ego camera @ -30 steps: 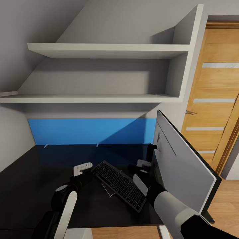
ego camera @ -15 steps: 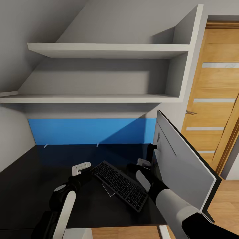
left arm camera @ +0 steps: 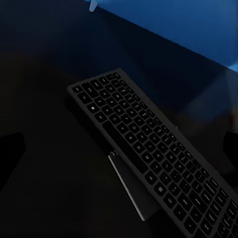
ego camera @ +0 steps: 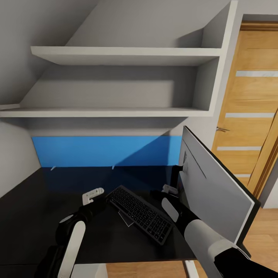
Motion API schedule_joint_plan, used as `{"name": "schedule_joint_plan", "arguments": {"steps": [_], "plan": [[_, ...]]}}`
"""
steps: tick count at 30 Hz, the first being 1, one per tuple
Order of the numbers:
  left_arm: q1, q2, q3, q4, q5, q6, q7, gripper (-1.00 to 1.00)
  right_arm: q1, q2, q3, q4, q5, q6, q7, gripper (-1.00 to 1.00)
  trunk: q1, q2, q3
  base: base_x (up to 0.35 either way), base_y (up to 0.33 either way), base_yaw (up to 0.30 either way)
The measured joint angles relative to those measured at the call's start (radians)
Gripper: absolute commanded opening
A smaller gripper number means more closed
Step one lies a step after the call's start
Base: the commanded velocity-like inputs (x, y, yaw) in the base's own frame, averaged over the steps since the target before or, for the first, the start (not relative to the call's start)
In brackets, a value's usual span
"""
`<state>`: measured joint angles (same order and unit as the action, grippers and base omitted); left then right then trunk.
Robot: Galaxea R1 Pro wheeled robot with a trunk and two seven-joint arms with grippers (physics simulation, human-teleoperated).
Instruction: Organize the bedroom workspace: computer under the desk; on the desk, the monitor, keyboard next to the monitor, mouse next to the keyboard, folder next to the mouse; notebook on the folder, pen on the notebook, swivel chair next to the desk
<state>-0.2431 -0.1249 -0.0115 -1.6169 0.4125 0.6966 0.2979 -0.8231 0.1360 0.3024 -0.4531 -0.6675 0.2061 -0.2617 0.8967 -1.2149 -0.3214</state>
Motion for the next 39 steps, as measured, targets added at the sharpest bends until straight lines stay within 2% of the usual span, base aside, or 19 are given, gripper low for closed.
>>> {"name": "schedule_joint_plan", "arguments": {"steps": [7, 11, 14, 15, 18, 23, 39], "plan": [[0.000, 0.000, 0.000, 0.000, 0.000, 0.000, 0.000, 1.00, 0.000, 0.000, -0.001, 0.002, -0.002, 0.001, 0.002, 1.00, 0.027, -0.049, -0.022, 0.000, 0.000, 0.000], [0.000, 0.001, 0.002, 0.000, 0.000, 0.000, 0.000, 1.00, 0.000, -0.004, -0.002, 0.002, -0.037, 0.001, 0.003, 1.00, 0.042, -0.077, -0.035, 0.000, 0.000, 0.000], [0.000, 0.001, 0.002, 0.000, 0.000, 0.000, 0.000, 1.00, 0.000, -0.020, -0.002, 0.003, -0.086, 0.001, 0.003, 1.00, 0.054, -0.098, -0.044, 0.000, 0.000, 0.000], [0.000, 0.000, 0.001, 0.000, 0.000, 0.000, 0.000, 1.00, 0.000, -0.036, -0.002, 0.007, -0.137, 0.002, 0.004, 1.00, 0.058, -0.105, -0.047, 0.000, 0.000, 0.000], [0.000, 0.000, 0.000, 0.000, 0.000, 0.000, 0.000, 1.00, 0.000, -0.051, -0.001, 0.018, -0.184, 0.003, 0.005, 1.00, 0.069, -0.126, -0.056, 0.000, 0.000, 0.000], [0.000, -0.001, -0.002, 0.000, 0.000, 0.000, 0.000, 1.00, 0.000, -0.065, -0.001, 0.033, -0.227, 0.002, 0.007, 1.00, 0.088, -0.161, -0.072, 0.000, 0.000, 0.000], [0.000, -0.002, -0.002, 0.000, 0.000, 0.000, 0.000, 1.00, 0.000, -0.077, -0.001, 0.047, -0.236, 0.005, 0.056, 1.00, 0.150, -0.273, -0.122, 0.000, 0.000, 0.000]]}}
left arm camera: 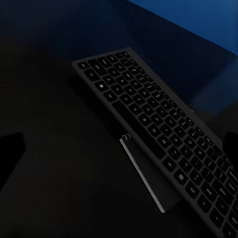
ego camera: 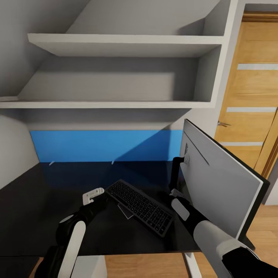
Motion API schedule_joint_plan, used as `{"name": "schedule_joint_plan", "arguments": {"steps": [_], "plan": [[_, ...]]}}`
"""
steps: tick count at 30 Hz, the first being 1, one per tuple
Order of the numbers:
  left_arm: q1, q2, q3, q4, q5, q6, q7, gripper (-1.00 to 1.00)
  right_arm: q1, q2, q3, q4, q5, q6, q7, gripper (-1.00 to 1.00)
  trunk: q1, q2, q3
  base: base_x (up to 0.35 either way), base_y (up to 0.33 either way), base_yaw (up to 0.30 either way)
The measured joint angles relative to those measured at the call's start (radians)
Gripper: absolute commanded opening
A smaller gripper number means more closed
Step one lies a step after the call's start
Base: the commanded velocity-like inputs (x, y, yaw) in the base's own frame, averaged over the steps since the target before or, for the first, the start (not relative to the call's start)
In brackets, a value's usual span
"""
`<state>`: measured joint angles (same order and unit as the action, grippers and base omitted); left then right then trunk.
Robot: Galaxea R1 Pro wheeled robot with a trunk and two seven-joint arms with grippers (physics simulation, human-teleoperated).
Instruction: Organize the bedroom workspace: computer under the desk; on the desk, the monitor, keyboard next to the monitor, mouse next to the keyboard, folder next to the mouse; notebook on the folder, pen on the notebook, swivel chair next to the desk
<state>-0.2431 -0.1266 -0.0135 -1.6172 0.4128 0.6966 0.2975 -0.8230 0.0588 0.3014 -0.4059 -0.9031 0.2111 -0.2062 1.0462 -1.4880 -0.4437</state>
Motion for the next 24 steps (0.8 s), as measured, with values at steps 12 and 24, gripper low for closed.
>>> {"name": "schedule_joint_plan", "arguments": {"steps": [12, 24], "plan": [[0.000, 0.000, -0.001, 0.000, 0.000, 0.000, 0.000, 1.00, 0.000, 0.002, 0.001, 0.008, -0.001, 0.000, 0.001, 1.00, 0.046, -0.084, -0.038, 0.000, 0.000, 0.000], [0.000, -0.001, 0.001, 0.000, 0.000, 0.000, 0.003, 1.00, -0.001, 0.003, 0.002, -0.021, 0.006, 0.000, 0.002, 1.00, 0.088, -0.161, -0.072, 0.000, 0.000, 0.000]]}}
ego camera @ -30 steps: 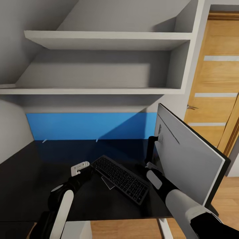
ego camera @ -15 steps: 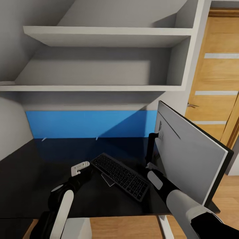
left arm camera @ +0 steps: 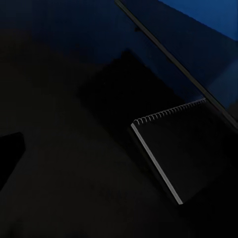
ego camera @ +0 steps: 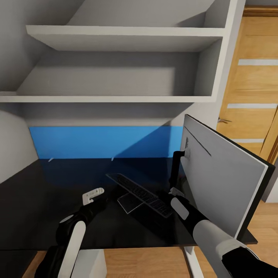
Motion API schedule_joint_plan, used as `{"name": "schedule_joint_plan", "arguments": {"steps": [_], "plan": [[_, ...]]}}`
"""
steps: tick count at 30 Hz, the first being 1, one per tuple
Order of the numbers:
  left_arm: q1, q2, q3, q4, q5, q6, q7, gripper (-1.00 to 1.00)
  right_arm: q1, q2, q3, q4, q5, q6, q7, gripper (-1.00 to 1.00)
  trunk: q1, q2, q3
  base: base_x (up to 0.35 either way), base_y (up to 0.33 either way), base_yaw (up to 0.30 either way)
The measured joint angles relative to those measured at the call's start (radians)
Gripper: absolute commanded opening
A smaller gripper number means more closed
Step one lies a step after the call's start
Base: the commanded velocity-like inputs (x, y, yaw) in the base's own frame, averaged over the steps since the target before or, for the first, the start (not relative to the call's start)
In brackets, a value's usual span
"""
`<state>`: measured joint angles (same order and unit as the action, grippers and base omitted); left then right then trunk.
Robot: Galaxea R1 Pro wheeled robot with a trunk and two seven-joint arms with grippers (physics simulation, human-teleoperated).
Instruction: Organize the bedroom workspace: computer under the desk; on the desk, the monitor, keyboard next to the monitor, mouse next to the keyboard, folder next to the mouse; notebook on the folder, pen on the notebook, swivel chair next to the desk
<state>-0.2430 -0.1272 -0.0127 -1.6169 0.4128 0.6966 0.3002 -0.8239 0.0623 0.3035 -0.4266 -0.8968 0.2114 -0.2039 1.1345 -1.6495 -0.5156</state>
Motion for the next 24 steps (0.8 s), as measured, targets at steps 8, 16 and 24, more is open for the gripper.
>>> {"name": "schedule_joint_plan", "arguments": {"steps": [8, 16, 24], "plan": [[0.000, 0.001, 0.002, 0.003, 0.000, 0.000, -0.001, 1.00, 0.000, 0.002, 0.002, -0.002, -0.005, 0.001, -0.003, 1.00, 0.000, 0.000, 0.000, 0.000, 0.000, 0.000], [0.000, 0.003, 0.000, 0.007, 0.000, -0.001, -0.004, 1.00, 0.000, 0.003, 0.003, -0.002, -0.008, 0.000, -0.002, 1.00, 0.000, 0.000, 0.000, 0.000, 0.000, 0.000], [0.000, 0.003, -0.001, 0.008, 0.000, -0.001, -0.004, 1.00, 0.000, 0.004, 0.004, -0.002, -0.005, 0.000, -0.001, 1.00, 0.000, 0.000, 0.000, -0.061, 0.054, 0.000]]}}
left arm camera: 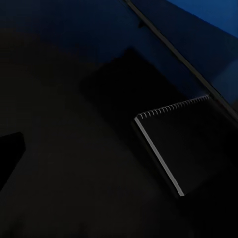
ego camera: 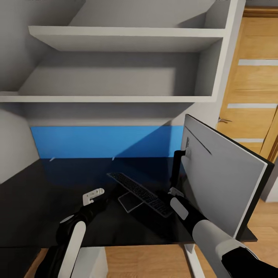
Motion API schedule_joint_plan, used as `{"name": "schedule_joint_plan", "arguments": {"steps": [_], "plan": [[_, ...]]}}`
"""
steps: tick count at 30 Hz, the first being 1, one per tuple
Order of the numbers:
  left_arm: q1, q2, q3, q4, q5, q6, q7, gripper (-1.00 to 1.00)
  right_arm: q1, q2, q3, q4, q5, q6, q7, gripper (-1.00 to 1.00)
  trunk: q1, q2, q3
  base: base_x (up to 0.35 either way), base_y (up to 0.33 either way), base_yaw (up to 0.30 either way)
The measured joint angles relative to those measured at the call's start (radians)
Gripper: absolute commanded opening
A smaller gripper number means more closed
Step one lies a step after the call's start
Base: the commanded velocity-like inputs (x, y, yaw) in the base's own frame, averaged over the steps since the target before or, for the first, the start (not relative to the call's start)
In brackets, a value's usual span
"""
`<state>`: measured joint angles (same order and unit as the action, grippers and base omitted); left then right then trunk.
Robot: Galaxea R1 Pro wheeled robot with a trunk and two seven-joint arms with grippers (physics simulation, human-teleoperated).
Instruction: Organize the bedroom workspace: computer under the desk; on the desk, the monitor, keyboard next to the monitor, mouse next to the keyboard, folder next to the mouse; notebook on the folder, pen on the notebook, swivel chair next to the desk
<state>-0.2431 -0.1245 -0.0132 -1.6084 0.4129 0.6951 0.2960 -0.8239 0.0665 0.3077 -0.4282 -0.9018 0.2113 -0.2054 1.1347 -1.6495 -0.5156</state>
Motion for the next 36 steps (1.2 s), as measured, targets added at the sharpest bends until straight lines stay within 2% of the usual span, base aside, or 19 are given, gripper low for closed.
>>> {"name": "schedule_joint_plan", "arguments": {"steps": [23, 30, 36], "plan": [[0.000, -0.001, -0.001, 0.002, 0.000, 0.000, -0.001, 1.00, 0.000, 0.000, 0.002, 0.011, 0.008, -0.004, 0.002, 1.00, 0.000, 0.000, 0.000, -0.029, 0.024, 0.000], [0.000, -0.003, -0.002, 0.002, 0.000, 0.000, 0.000, 1.00, 0.000, 0.001, 0.000, 0.039, -0.009, -0.001, 0.001, 1.00, -0.027, 0.049, 0.022, -0.001, 0.000, 0.000], [0.000, -0.003, -0.002, 0.002, 0.000, 0.001, 0.000, 1.00, 0.000, 0.001, 0.001, 0.038, -0.009, -0.001, 0.001, 1.00, -0.027, 0.049, 0.022, 0.000, 0.000, 0.000]]}}
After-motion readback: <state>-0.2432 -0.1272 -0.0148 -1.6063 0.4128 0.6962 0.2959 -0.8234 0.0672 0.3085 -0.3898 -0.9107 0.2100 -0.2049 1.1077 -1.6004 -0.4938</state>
